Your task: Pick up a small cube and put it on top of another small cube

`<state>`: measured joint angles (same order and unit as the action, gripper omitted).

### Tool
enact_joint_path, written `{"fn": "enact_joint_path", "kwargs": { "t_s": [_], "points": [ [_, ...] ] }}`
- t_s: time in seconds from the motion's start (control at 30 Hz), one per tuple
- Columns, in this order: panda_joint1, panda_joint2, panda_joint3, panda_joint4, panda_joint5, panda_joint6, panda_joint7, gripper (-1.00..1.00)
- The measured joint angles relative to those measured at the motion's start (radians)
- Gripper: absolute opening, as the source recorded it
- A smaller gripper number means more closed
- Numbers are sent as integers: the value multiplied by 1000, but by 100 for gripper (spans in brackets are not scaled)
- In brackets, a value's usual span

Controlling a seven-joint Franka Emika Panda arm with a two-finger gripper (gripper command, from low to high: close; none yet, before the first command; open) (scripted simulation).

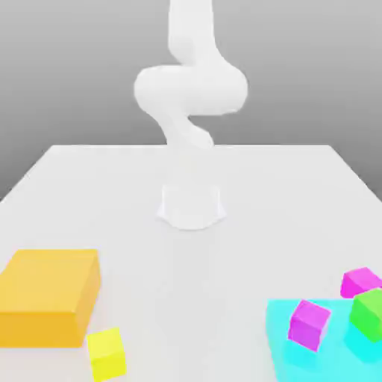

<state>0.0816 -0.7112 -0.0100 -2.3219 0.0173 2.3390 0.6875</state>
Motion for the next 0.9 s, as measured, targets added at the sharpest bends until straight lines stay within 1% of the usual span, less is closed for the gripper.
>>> {"fn": "enact_joint_path", "kwargs": {
  "t_s": [0.3,0.53,0.63,0.7,0.83,0.9],
  "points": [
    [266,324,1,-79,68,141,-413,0],
    [414,570,64,-140,92,249,-708,0],
    [479,675,102,-167,71,297,-812,0],
    [528,745,120,-185,41,329,-870,0],
    [579,884,140,-217,-60,394,-949,0],
    [598,956,129,-213,-99,444,-946,0]
  ]
}}
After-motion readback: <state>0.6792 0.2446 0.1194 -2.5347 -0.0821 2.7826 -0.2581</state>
